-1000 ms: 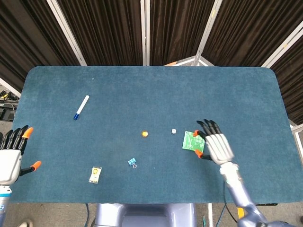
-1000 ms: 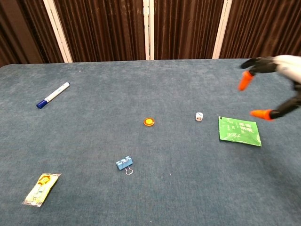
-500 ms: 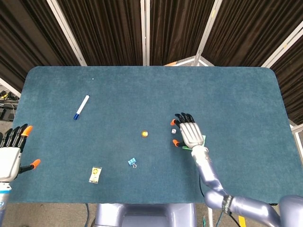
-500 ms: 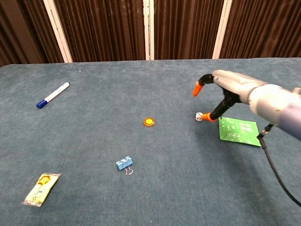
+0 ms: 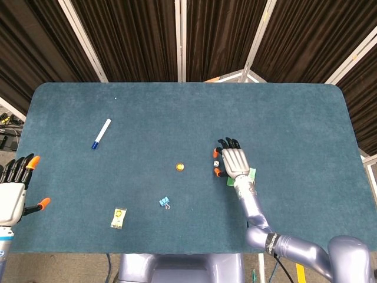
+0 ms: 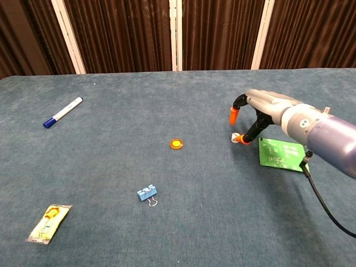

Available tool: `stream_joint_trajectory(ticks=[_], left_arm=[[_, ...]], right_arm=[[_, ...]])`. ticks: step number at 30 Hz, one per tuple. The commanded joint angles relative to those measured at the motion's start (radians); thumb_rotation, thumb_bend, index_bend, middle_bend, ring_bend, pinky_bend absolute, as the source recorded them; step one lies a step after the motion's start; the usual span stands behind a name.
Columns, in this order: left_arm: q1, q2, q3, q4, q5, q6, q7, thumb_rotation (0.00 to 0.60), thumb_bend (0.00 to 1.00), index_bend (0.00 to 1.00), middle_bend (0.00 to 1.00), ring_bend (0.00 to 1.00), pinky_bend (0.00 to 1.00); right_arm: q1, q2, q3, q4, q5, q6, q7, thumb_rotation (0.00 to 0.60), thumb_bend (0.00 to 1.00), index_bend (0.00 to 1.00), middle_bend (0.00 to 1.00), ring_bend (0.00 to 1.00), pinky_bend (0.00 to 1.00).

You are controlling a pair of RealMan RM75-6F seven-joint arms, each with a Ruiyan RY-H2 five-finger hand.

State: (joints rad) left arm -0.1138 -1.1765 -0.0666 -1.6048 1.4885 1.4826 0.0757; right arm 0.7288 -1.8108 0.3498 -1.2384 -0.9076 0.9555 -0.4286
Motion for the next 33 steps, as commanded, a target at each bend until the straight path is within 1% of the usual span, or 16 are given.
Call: stream_joint_trajectory(ticks=[1,8,15,24,26,29,33], left_arm=[[0.000,0.000,0.000,-0.001,0.000,0.001,0.001,0.600,0.00,0.00,0.00,0.00,0.00],[-0.002,0.001,-0.001,0.000,-0.002,-0.001,-0.004,0.600,0.00,0.00,0.00,0.00,0.00],[-0.003,0.003,-0.003,0.004,-0.007,-0.001,-0.014,0.600,0.00,0.00,0.00,0.00,0.00],[-0.006,0.003,-0.004,0.006,-0.009,-0.004,-0.017,0.600,0.00,0.00,0.00,0.00,0.00],[-0.007,0.003,-0.004,0.006,-0.009,-0.005,-0.016,0.600,0.00,0.00,0.00,0.00,0.00],[-0.007,0.003,-0.004,0.006,-0.010,-0.005,-0.017,0.600,0.00,0.00,0.00,0.00,0.00],[-0.009,0.002,-0.003,0.008,-0.013,-0.009,-0.019,0.600,0.00,0.00,0.00,0.00,0.00]], right_arm=[[0.007,-0.011,-0.005,0.016,0.003,-0.002,0.010,0.600,0.20,0.44,0.13,0.00,0.00],[0.021,-0.035,-0.012,0.060,0.014,-0.010,0.020,0.600,0.20,0.43,0.13,0.00,0.00],[0.033,-0.056,-0.021,0.113,0.024,-0.021,0.020,0.600,0.27,0.44,0.14,0.00,0.00],[0.043,-0.077,-0.027,0.151,0.027,-0.036,0.033,0.600,0.27,0.45,0.14,0.00,0.00],[0.045,-0.082,-0.026,0.159,0.026,-0.034,0.037,0.600,0.28,0.48,0.16,0.00,0.00],[0.045,-0.090,-0.027,0.173,0.024,-0.031,0.040,0.600,0.30,0.54,0.20,0.00,0.00],[0.044,-0.090,-0.030,0.169,0.013,-0.020,0.043,0.600,0.33,0.60,0.25,0.00,0.00]])
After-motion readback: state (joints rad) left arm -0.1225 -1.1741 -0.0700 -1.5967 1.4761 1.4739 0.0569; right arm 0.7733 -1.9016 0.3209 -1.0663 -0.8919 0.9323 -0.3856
